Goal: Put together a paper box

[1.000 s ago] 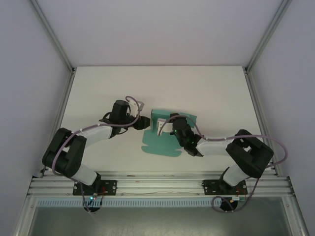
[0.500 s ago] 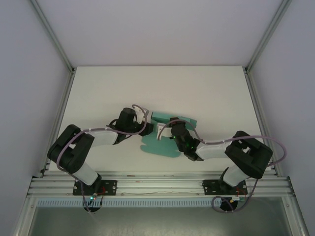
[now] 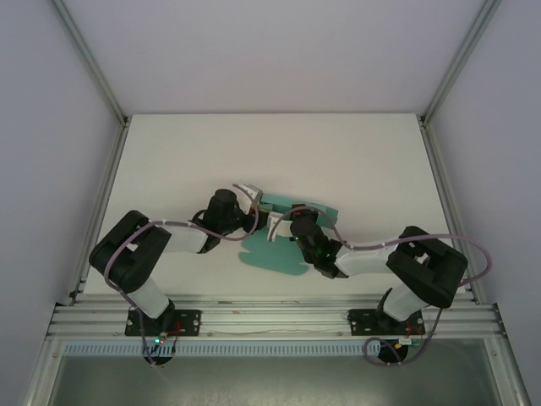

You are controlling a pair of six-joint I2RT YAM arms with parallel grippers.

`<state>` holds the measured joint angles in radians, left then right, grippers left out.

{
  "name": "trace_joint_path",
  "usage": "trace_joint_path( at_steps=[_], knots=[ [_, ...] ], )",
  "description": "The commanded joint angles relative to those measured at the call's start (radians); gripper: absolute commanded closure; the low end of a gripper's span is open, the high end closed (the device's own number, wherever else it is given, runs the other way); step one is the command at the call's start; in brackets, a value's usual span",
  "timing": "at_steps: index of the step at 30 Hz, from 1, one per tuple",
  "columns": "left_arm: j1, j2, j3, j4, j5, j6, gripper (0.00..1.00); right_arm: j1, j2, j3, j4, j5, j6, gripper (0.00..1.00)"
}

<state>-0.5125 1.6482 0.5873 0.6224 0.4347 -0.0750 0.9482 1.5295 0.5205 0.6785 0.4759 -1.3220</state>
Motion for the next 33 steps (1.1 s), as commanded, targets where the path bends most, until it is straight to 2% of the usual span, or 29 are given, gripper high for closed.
trace_joint_path(
  at_steps=[1,10,12,14,15,16,18,20,22,25,28,33],
  knots=[
    [-0.002,0.026,0.04,0.077,-0.027,0.028,0.61,0.014,0.013,-0.003,-0.203,-0.054,0.063,1.0],
    [-0.007,0.059,0.049,0.126,-0.105,0.01,0.86,0.014,-0.024,0.013,-0.23,-0.07,0.168,1.0],
    [-0.012,0.061,0.048,0.127,-0.125,0.017,0.93,0.013,-0.042,0.019,-0.241,-0.073,0.194,0.95],
    [-0.019,0.06,0.046,0.126,-0.138,0.026,0.95,0.014,-0.069,0.031,-0.263,-0.068,0.242,0.84],
    [-0.021,0.058,0.045,0.123,-0.14,0.032,0.95,0.014,-0.086,0.038,-0.275,-0.062,0.265,0.75],
    [-0.023,0.059,0.043,0.121,-0.139,0.036,0.95,0.013,-0.109,0.044,-0.294,-0.059,0.293,0.61],
    [-0.027,0.056,0.039,0.117,-0.138,0.037,0.95,0.012,-0.168,0.051,-0.321,-0.064,0.361,0.51],
    [-0.038,0.051,0.04,0.11,-0.147,0.038,0.95,0.012,-0.256,0.056,-0.369,-0.1,0.463,0.29],
    [-0.058,0.05,0.039,0.105,-0.162,0.054,0.95,0.0,-0.36,0.063,-0.436,-0.179,0.6,0.0],
    [-0.088,0.063,0.03,0.125,-0.19,0.067,0.95,-0.052,-0.507,0.073,-0.501,-0.307,0.813,0.0],
    [-0.105,0.079,0.014,0.172,-0.175,0.051,0.95,-0.134,-0.586,0.101,-0.533,-0.358,1.021,0.0],
    [-0.15,0.097,0.009,0.204,-0.202,0.075,0.95,-0.263,-0.505,0.281,-0.781,-0.42,1.255,0.0]
  ],
)
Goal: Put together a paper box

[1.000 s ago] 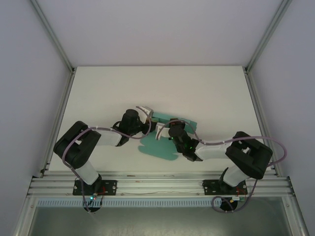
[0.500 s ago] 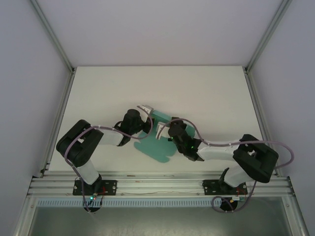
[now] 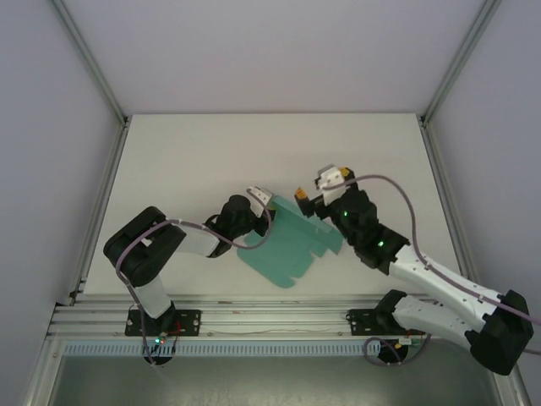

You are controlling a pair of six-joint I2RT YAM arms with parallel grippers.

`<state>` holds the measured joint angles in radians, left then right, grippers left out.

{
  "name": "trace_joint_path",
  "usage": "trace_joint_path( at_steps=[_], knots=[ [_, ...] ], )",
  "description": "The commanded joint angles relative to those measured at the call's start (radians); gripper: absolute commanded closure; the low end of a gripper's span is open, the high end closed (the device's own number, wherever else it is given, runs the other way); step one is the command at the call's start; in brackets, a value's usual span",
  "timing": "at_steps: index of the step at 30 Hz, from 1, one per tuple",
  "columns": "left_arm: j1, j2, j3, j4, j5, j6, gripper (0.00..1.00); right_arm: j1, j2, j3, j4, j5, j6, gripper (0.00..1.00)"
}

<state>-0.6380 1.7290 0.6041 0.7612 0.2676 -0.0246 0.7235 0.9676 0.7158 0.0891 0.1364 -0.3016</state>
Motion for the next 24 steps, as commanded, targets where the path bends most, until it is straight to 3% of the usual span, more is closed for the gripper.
trace_joint_path(
  at_steps=[1,7,21,24],
  knots=[
    [-0.034,0.019,-0.002,0.055,-0.051,0.029,0.95,-0.047,0.091,0.121,-0.228,-0.088,0.258,0.0],
    [-0.068,0.044,-0.004,0.084,-0.071,0.014,0.95,-0.06,0.302,0.241,-0.343,-0.089,0.213,0.0],
    [-0.104,0.084,-0.014,0.104,-0.129,0.017,0.94,-0.064,0.598,0.241,-0.356,-0.149,0.208,0.01],
    [-0.104,0.087,-0.015,0.119,-0.141,0.011,0.87,-0.064,0.631,0.232,-0.372,-0.181,0.209,0.02]
  ],
)
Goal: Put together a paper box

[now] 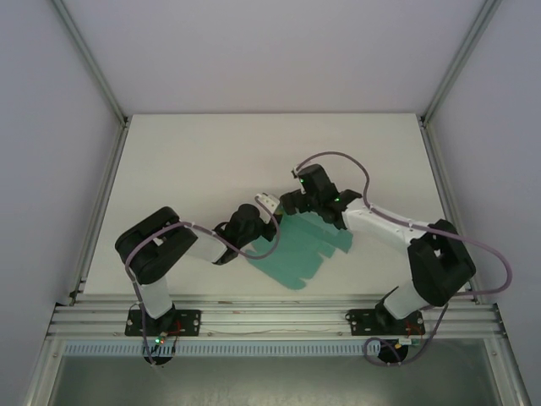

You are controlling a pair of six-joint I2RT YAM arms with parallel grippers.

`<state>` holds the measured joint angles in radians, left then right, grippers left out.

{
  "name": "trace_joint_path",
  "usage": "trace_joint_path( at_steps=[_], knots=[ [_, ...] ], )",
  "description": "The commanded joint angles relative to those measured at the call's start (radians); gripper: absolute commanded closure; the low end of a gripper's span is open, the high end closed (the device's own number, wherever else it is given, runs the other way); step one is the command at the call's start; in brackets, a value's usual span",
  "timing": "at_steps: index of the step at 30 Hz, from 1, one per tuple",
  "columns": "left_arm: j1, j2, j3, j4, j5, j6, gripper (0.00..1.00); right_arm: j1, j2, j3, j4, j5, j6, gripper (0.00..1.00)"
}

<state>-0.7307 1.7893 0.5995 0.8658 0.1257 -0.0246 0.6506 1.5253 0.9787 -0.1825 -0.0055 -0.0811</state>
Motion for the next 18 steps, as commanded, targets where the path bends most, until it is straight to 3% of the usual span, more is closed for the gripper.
trace_joint_path(
  at_steps=[1,7,11,18],
  knots=[
    [-0.012,0.032,-0.01,0.017,-0.005,0.008,0.84,0.009,0.08,-0.036,-0.103,-0.045,-0.009,0.02],
    [-0.007,0.039,0.007,0.027,-0.071,-0.02,0.76,0.01,0.088,-0.044,-0.141,-0.098,0.019,0.05],
    [0.014,0.056,0.039,0.019,-0.039,-0.056,0.67,0.009,0.078,-0.062,-0.148,-0.126,0.043,0.06],
    [0.035,0.107,0.115,-0.025,-0.03,-0.089,0.69,0.009,0.068,-0.097,-0.109,-0.163,0.061,0.06]
  ],
)
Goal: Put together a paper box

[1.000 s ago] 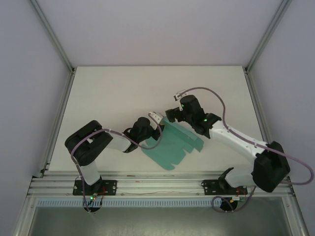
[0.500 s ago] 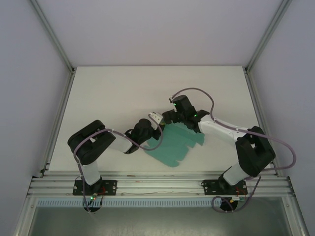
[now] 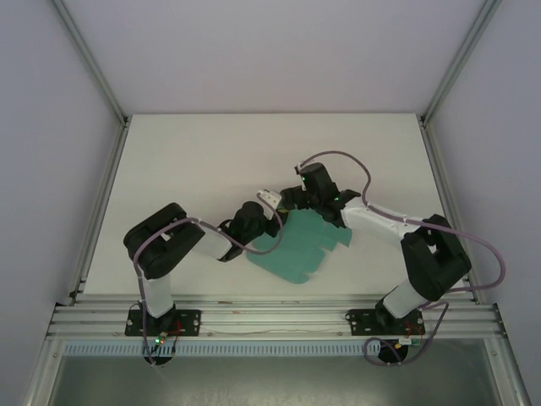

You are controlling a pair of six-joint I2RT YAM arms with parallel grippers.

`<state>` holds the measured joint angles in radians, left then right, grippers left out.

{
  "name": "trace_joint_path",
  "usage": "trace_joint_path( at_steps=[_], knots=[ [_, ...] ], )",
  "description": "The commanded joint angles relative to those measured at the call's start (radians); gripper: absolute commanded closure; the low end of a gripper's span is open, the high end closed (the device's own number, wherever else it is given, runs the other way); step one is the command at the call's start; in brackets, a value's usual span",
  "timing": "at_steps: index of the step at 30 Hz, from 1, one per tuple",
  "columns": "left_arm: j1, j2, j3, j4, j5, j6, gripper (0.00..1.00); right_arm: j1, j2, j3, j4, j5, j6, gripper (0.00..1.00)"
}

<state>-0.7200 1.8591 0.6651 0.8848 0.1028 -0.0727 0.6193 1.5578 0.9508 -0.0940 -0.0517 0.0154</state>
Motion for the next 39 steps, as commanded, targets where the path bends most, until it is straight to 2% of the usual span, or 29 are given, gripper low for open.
trace_joint_path(
  at_steps=[1,3,6,11,13,17,21,23,27,31,35,39],
  knots=[
    [0.028,0.042,0.058,-0.046,-0.006,-0.05,0.73,0.04,0.039,-0.069,-0.2,-0.126,-0.033,0.06],
    [0.034,0.043,0.068,-0.044,-0.005,-0.069,0.86,0.041,0.042,-0.073,-0.199,-0.135,-0.025,0.07],
    [0.036,0.067,0.087,-0.066,-0.022,-0.067,1.0,0.039,0.024,-0.092,-0.172,-0.141,-0.005,0.06],
    [0.036,0.054,0.069,-0.095,-0.092,-0.077,1.0,0.037,-0.107,-0.107,-0.161,-0.069,0.087,0.04],
    [0.036,0.016,0.061,-0.13,-0.122,-0.097,1.0,0.033,-0.198,-0.112,-0.182,-0.003,0.134,0.0],
    [0.048,-0.063,0.036,-0.197,-0.164,-0.192,1.0,0.029,-0.413,-0.141,-0.267,0.091,0.202,0.0],
    [0.091,-0.148,0.022,-0.272,-0.101,-0.309,1.0,0.026,-0.639,-0.237,-0.296,0.062,0.235,0.0],
    [0.109,-0.188,0.033,-0.329,-0.047,-0.331,1.0,0.021,-0.722,-0.292,-0.265,-0.002,0.251,0.0],
    [0.11,-0.256,0.046,-0.398,0.04,-0.324,1.0,0.018,-0.767,-0.361,-0.129,-0.126,0.227,0.02],
    [0.11,-0.31,0.049,-0.441,0.142,-0.304,1.0,0.018,-0.682,-0.305,-0.147,-0.119,0.158,0.12],
    [0.109,-0.35,0.024,-0.455,0.16,-0.273,1.0,0.017,-0.607,-0.262,-0.139,-0.114,0.088,0.4],
    [0.107,-0.36,0.022,-0.5,0.122,-0.261,1.0,0.017,-0.615,-0.299,-0.054,-0.215,0.049,0.59]
  ],
)
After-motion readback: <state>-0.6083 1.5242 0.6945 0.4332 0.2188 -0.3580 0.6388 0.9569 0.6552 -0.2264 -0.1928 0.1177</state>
